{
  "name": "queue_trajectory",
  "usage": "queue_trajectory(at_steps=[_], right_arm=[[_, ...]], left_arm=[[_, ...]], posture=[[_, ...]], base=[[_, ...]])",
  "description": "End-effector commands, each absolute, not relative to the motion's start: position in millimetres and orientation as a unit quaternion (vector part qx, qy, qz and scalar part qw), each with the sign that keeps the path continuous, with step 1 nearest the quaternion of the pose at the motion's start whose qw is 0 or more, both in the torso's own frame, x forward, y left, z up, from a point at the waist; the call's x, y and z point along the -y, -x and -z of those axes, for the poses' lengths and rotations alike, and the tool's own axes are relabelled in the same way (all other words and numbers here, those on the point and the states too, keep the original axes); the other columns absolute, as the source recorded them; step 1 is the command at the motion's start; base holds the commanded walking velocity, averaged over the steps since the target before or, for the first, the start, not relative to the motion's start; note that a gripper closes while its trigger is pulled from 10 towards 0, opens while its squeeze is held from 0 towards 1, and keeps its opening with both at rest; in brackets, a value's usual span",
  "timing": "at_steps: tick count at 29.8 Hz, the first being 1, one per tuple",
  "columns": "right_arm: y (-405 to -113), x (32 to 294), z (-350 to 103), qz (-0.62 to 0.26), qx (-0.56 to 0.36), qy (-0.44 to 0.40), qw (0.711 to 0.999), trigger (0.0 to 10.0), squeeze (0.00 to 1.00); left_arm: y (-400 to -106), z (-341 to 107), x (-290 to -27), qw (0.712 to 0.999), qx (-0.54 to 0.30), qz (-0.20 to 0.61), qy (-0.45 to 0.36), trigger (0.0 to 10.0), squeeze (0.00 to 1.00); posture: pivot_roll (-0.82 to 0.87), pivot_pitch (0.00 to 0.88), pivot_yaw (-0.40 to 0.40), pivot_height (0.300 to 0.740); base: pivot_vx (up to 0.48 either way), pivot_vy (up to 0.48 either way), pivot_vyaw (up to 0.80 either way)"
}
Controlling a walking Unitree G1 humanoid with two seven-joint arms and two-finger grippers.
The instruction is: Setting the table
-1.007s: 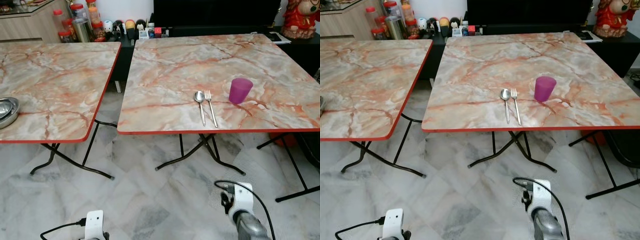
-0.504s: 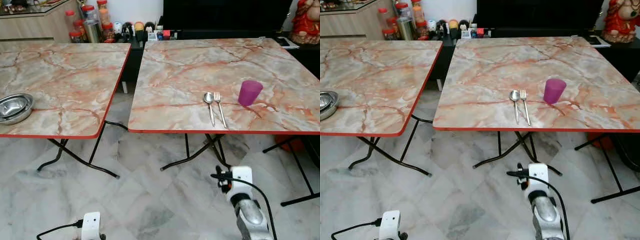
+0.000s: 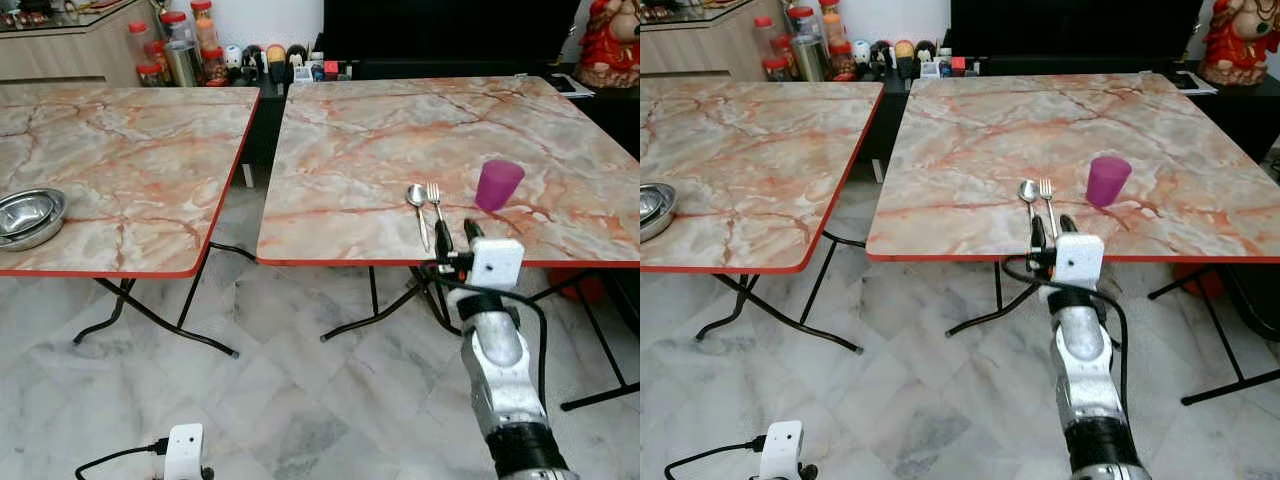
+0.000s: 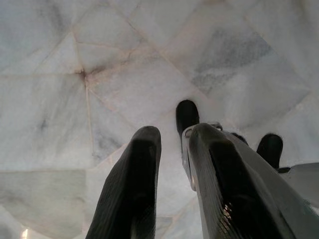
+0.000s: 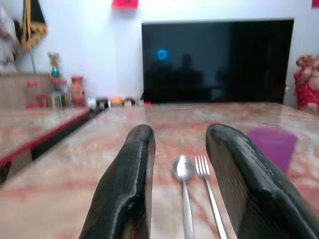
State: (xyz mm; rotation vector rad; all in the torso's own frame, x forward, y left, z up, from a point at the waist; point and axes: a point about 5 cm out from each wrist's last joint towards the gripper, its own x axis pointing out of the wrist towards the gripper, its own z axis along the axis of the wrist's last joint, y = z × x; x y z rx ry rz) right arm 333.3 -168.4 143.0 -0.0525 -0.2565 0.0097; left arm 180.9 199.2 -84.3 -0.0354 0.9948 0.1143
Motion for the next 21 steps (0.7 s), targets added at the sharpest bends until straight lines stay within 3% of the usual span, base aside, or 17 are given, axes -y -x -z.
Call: queue_trajectory(at_steps=[1,6,13,21], right_arm=[[-339.1,163.7,-161.0,-0.006,0.15,0.02,0.988,10.0,0.0],[-342.5,166.8,-165.0,0.003,0.144,0.019,0.989,10.0,0.0],[-343.9,168.6,-167.2,0.01,0.142,0.012,0.99,10.0,0.0],[-346.0,169.6,-170.3,0.012,0.142,0.01,0.99,10.0,0.0]], left_arm=[[-171.7,88.3,-202.4,0.866,-0.497,-0.05,0.005,10.0,0.0],[-167.4,88.7,-210.1,0.867,-0.495,-0.06,0.001,10.0,0.0],[-149.8,88.6,-243.7,0.847,-0.521,-0.099,-0.037,10.0,0.0],[-133.4,92.4,-251.5,0.836,-0.534,-0.123,-0.024,10.0,0.0]], posture=[[-0.13,0.0,0.032,0.74],[-0.12,0.0,0.04,0.74],[-0.1,0.039,0.051,0.74],[-0.09,0.058,0.047,0.74]], base=[[0.322,0.0,0.0],[0.329,0.0,0.0],[0.332,0.0,0.0],[0.322,0.0,0.0]])
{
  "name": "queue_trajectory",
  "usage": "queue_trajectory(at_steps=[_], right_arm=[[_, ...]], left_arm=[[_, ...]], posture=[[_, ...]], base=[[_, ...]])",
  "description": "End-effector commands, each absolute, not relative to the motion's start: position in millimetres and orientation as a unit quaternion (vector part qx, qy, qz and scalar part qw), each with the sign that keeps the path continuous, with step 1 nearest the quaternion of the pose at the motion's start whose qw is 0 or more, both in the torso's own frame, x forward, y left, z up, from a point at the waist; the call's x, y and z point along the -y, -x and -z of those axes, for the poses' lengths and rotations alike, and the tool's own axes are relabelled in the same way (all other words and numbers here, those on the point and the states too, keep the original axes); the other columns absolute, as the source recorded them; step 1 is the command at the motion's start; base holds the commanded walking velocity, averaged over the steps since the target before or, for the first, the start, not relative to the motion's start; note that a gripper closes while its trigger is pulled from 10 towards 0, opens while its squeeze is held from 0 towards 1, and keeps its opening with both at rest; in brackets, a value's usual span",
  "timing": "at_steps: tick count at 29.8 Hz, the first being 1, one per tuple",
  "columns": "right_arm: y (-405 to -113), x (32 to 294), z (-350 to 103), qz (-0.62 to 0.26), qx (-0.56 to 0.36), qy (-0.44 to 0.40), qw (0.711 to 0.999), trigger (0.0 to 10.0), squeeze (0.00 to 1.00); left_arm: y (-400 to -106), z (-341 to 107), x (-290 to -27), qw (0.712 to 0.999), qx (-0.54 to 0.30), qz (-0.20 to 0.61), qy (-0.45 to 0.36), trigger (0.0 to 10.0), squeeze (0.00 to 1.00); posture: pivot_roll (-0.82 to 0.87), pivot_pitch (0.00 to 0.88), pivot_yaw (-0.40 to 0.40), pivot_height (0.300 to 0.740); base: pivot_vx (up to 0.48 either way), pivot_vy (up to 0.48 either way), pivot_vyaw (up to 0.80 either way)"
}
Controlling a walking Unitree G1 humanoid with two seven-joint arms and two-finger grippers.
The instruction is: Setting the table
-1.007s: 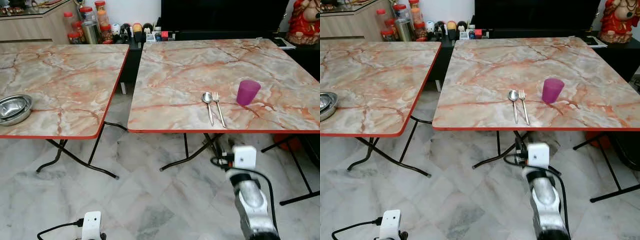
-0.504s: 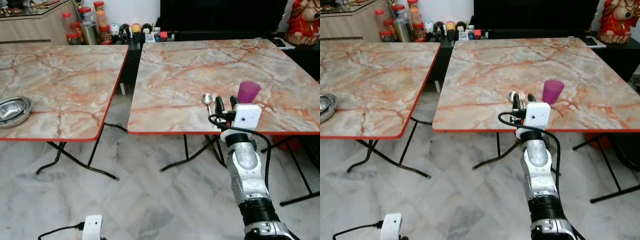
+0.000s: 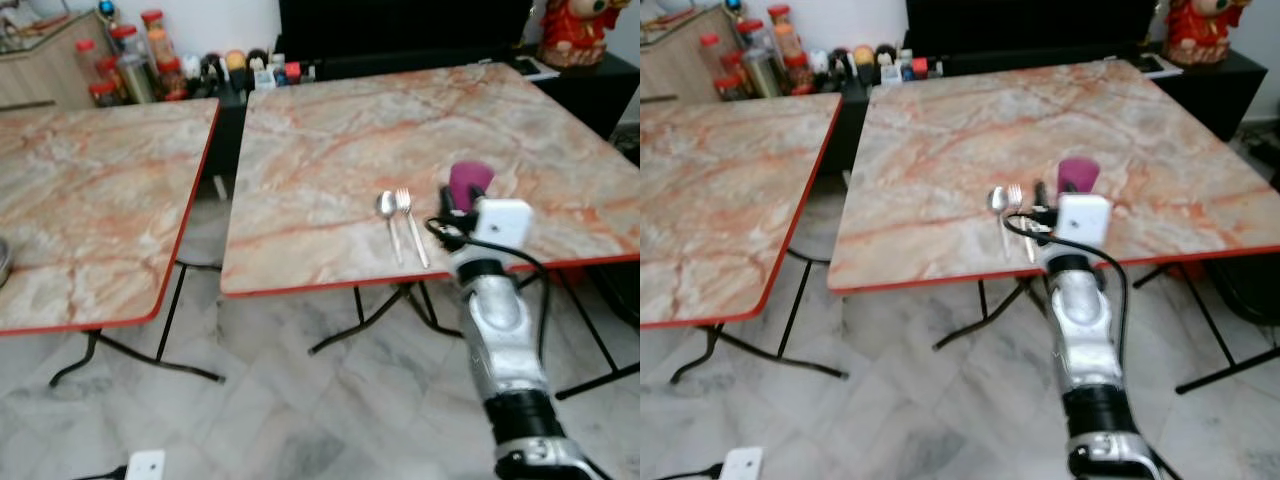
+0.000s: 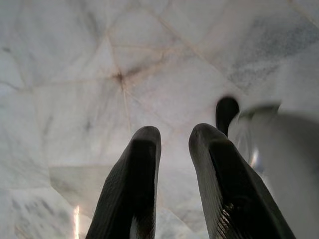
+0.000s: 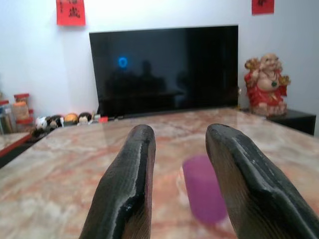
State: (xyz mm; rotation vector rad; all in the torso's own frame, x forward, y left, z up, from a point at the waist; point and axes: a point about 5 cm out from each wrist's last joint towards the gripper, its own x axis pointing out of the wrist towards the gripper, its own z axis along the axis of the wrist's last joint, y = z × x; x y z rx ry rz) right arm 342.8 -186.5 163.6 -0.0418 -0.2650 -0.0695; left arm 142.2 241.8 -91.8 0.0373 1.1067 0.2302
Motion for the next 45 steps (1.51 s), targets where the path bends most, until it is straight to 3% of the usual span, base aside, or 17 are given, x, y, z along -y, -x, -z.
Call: queue_trajectory(at_steps=[1,14,23,45], right_arm=[[-346.3,169.1,-170.9,0.012,0.143,0.009,0.99,10.0,0.0],[-347.2,154.1,-185.8,-0.028,0.169,0.021,0.985,10.0,0.0],[-345.7,155.0,-181.0,-0.033,0.154,0.02,0.987,10.0,0.0],[-345.8,152.8,-178.6,-0.033,0.143,0.019,0.989,10.0,0.0]], left_arm=[[-133.0,92.7,-250.8,0.836,-0.534,-0.124,-0.021,10.0,0.0],[-147.4,91.5,-235.9,0.846,-0.517,-0.13,0.001,10.0,0.0],[-156.2,89.4,-230.4,0.853,-0.508,-0.123,0.007,10.0,0.0],[-158.9,89.5,-225.1,0.854,-0.508,-0.114,0.005,10.0,0.0]], posture=[[-0.09,0.06,0.045,0.74],[-0.1,0.075,0.035,0.74],[-0.11,0.075,0.032,0.74],[-0.11,0.076,0.032,0.74]], base=[[0.319,0.0,0.0],[0.247,0.0,0.09],[0.0,0.0,0.0],[0.278,0.0,0.12]])
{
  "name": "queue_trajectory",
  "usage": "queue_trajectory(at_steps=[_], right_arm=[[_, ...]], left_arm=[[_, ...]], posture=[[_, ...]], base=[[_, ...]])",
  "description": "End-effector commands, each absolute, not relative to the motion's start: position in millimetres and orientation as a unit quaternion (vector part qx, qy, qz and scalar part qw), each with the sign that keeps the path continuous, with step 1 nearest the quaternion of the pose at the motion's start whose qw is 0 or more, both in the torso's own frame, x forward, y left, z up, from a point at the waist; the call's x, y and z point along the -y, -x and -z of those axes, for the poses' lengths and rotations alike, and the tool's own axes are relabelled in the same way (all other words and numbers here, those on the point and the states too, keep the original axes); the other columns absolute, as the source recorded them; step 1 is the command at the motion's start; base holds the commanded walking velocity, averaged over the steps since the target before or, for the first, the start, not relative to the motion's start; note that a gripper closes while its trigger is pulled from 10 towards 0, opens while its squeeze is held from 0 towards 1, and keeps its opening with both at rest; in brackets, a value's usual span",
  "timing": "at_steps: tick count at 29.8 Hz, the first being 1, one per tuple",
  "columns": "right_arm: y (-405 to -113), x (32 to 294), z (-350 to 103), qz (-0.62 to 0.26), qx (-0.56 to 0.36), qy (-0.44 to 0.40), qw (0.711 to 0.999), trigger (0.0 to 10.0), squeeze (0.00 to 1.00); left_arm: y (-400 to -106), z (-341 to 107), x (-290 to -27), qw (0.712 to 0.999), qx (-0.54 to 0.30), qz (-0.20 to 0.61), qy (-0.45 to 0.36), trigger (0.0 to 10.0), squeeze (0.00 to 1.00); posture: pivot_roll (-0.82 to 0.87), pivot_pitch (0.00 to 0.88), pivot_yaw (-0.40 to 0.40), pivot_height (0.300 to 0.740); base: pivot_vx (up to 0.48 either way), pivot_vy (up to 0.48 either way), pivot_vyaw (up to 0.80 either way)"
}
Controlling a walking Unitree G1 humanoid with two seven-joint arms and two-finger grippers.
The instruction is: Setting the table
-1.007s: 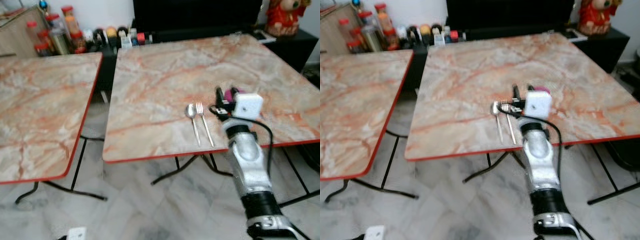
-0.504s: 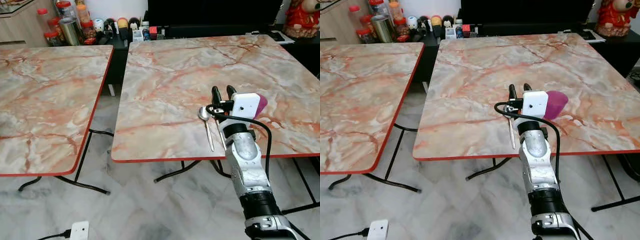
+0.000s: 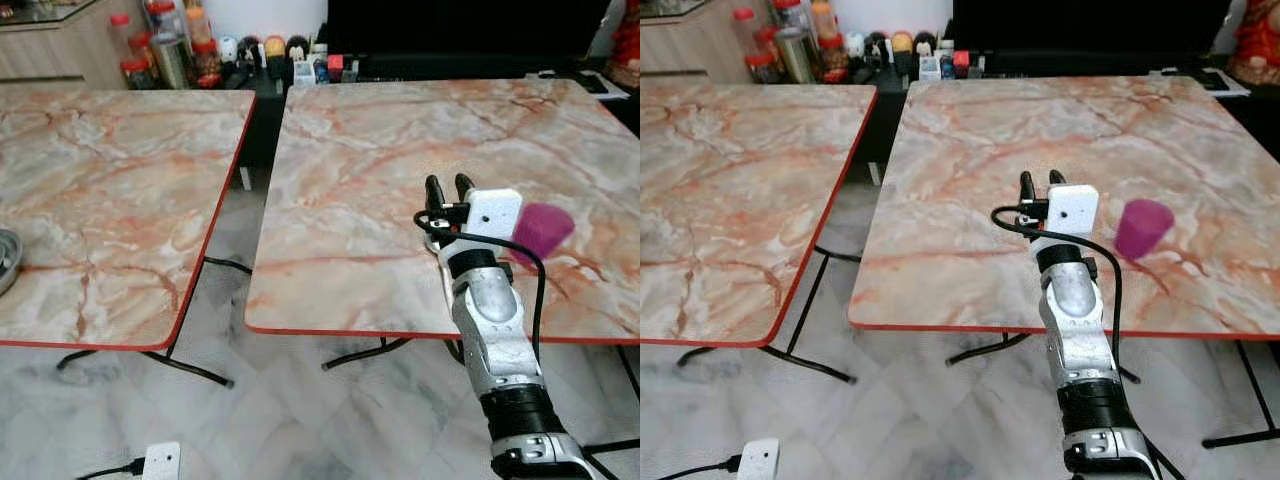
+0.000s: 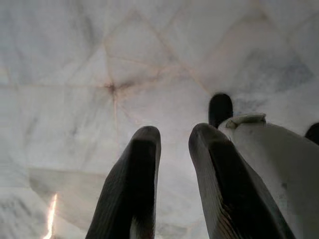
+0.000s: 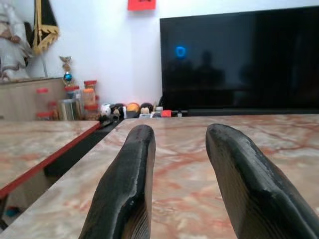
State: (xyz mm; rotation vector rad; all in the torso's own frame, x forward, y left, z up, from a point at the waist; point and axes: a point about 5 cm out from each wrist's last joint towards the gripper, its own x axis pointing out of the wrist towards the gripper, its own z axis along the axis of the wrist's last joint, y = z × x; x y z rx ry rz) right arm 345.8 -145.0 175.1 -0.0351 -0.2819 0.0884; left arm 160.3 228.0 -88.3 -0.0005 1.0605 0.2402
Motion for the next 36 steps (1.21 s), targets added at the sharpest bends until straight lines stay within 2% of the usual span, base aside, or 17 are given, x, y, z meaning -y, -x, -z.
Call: queue_trajectory(at_steps=[1,8,14,22,27,28,29,31,32,33,36], right_arm=[[-345.8,152.9,-178.0,-0.032,0.142,0.02,0.989,10.0,0.0],[-345.3,152.9,-177.2,-0.027,0.14,0.018,0.99,10.0,0.0],[-342.6,157.9,-168.3,0.0,0.114,0.026,0.993,10.0,0.0],[-339.1,172.6,-143.0,0.051,0.032,0.044,0.997,10.0,0.0],[-340.7,171.1,-136.4,0.052,-0.003,0.058,0.997,10.0,0.0],[-340.8,171.0,-135.2,0.053,-0.008,0.058,0.997,10.0,0.56],[-340.6,170.8,-129.9,0.057,-0.027,0.052,0.997,10.0,1.0],[-340.5,170.5,-126.6,0.058,-0.039,0.05,0.996,10.0,1.0],[-340.0,169.8,-123.8,0.058,-0.048,0.06,0.995,10.0,0.36],[-339.8,169.6,-121.8,0.059,-0.054,0.061,0.995,10.0,0.0],[-339.5,169.3,-118.5,0.059,-0.066,0.056,0.995,10.0,0.0]], left_arm=[[-159.0,89.6,-225.0,0.854,-0.508,-0.113,0.005,10.0,0.0],[-159.6,89.7,-223.4,0.854,-0.508,-0.109,0.005,10.0,0.0],[-159.9,90.0,-221.2,0.855,-0.509,-0.102,0.007,10.0,0.0],[-157.0,91.8,-218.3,0.851,-0.517,-0.09,0.009,10.0,0.0],[-155.7,92.3,-218.8,0.85,-0.519,-0.088,0.007,10.0,0.0],[-155.5,92.3,-218.9,0.85,-0.519,-0.088,0.007,10.0,0.0],[-155.1,92.5,-218.9,0.85,-0.52,-0.088,0.007,10.0,0.0],[-154.9,92.6,-218.9,0.85,-0.52,-0.087,0.008,10.0,0.0],[-154.5,92.7,-218.9,0.849,-0.521,-0.086,0.008,10.0,0.0],[-154.3,92.8,-218.9,0.849,-0.521,-0.085,0.008,10.0,0.0],[-153.7,93.1,-218.7,0.849,-0.522,-0.084,0.008,10.0,0.0]], posture=[[-0.11,0.075,0.032,0.74],[-0.11,0.077,0.034,0.74],[-0.11,0.081,0.034,0.74],[-0.11,0.085,0.038,0.74],[-0.11,0.088,0.039,0.74],[-0.11,0.088,0.039,0.74],[-0.11,0.089,0.04,0.74],[-0.11,0.089,0.04,0.74],[-0.11,0.091,0.041,0.74],[-0.11,0.092,0.042,0.74],[-0.11,0.093,0.042,0.74]], base=[[0.292,0.0,0.0],[0.291,0.0,0.0],[0.0,0.0,0.0],[0.0,0.0,0.0],[0.0,0.0,0.0],[0.0,0.0,0.0],[0.0,0.0,0.0],[0.0,0.0,0.0],[0.0,0.0,0.0],[0.0,0.0,0.0],[0.0,0.0,0.0]])
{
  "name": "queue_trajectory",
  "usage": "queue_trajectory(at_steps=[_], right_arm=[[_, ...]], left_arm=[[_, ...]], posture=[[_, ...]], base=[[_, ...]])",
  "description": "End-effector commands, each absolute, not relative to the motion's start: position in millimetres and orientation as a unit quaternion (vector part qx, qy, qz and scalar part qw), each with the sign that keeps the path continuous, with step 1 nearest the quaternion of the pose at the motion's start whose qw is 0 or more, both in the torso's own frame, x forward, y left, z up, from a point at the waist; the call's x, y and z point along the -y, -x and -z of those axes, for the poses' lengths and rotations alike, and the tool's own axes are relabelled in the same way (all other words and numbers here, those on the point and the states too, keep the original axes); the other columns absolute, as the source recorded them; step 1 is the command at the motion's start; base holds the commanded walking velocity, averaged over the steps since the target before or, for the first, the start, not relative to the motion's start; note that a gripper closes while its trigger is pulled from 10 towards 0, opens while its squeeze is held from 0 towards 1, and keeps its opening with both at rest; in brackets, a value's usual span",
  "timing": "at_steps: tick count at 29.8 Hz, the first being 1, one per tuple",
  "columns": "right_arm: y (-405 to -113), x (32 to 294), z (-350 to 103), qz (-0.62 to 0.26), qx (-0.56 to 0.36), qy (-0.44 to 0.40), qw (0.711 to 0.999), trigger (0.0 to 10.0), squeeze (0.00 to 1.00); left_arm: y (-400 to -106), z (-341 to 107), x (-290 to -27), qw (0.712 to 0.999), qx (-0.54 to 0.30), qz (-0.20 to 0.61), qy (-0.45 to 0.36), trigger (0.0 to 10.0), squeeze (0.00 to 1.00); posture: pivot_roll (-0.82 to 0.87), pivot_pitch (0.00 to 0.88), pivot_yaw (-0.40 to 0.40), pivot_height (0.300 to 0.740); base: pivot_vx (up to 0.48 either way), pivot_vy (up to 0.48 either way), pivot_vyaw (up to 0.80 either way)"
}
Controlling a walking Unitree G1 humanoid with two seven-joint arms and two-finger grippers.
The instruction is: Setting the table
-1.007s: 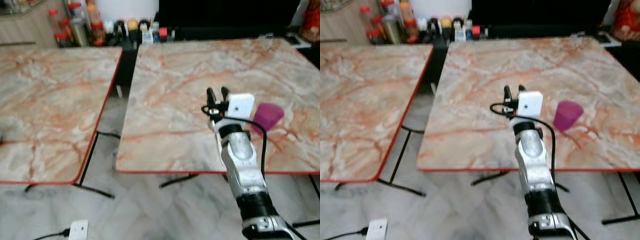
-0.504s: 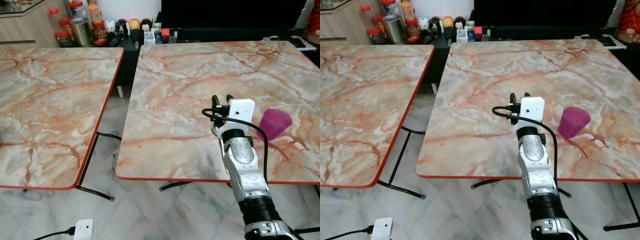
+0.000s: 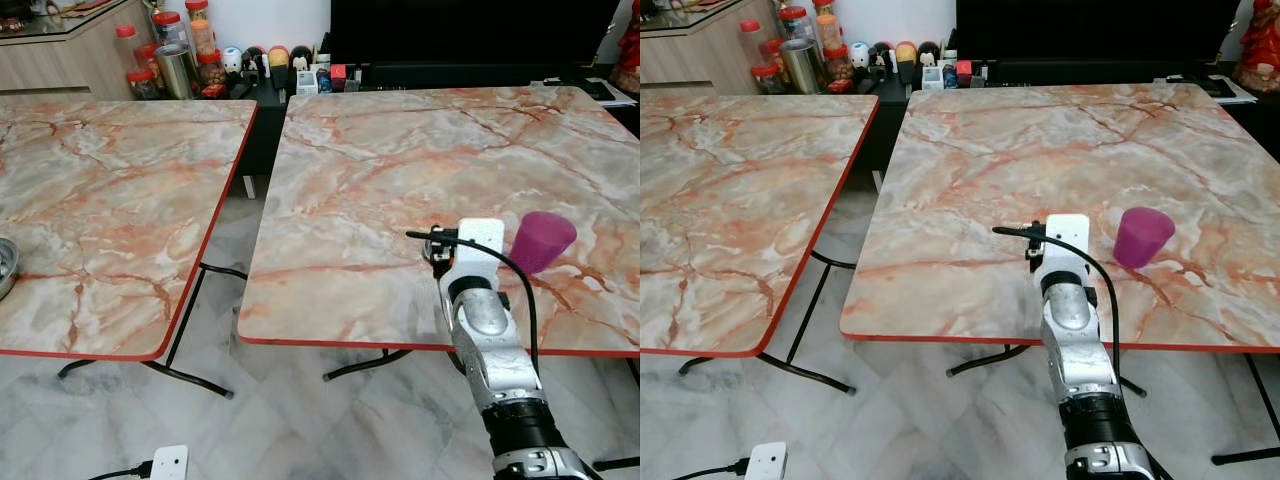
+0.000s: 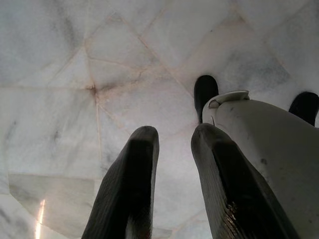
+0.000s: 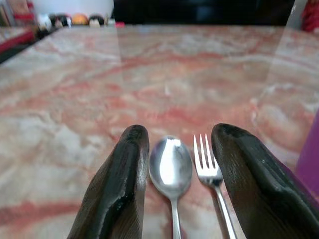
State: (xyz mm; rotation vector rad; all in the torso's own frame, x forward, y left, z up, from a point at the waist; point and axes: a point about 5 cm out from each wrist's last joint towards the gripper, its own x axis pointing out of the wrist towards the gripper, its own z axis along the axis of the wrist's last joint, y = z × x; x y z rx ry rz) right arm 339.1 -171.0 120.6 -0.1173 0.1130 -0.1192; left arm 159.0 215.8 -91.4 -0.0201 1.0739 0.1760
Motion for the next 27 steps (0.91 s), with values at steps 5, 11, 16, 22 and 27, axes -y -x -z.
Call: queue_trajectory(at_steps=[5,11,16,22,27], right_arm=[[-341.7,169.8,-113.2,0.06,-0.094,0.037,0.993,10.0,0.0],[-343.7,172.8,-108.5,0.074,-0.124,0.036,0.989,10.0,0.0],[-342.9,173.6,-105.1,0.08,-0.138,0.034,0.987,10.0,0.0],[-341.4,173.8,-107.1,0.091,-0.138,0.033,0.986,10.0,0.0],[-336.1,171.8,-106.9,0.094,-0.145,0.032,0.984,10.0,0.0]], left_arm=[[-151.6,94.0,-218.3,0.847,-0.524,-0.082,0.007,10.0,0.0],[-150.0,94.6,-217.9,0.847,-0.526,-0.076,0.006,10.0,0.0],[-149.4,95.0,-217.3,0.847,-0.527,-0.073,0.004,10.0,0.0],[-148.8,95.3,-217.0,0.846,-0.528,-0.071,0.004,10.0,0.0],[-147.1,95.9,-216.8,0.844,-0.531,-0.067,0.003,10.0,0.0]], posture=[[-0.11,0.094,0.043,0.74],[-0.11,0.097,0.043,0.74],[-0.1,0.098,0.042,0.74],[-0.1,0.098,0.042,0.74],[-0.11,0.099,0.043,0.74]], base=[[0.0,0.0,0.0],[0.0,0.0,0.0],[0.0,0.0,0.0],[0.0,0.0,0.0],[0.0,0.0,0.0]])
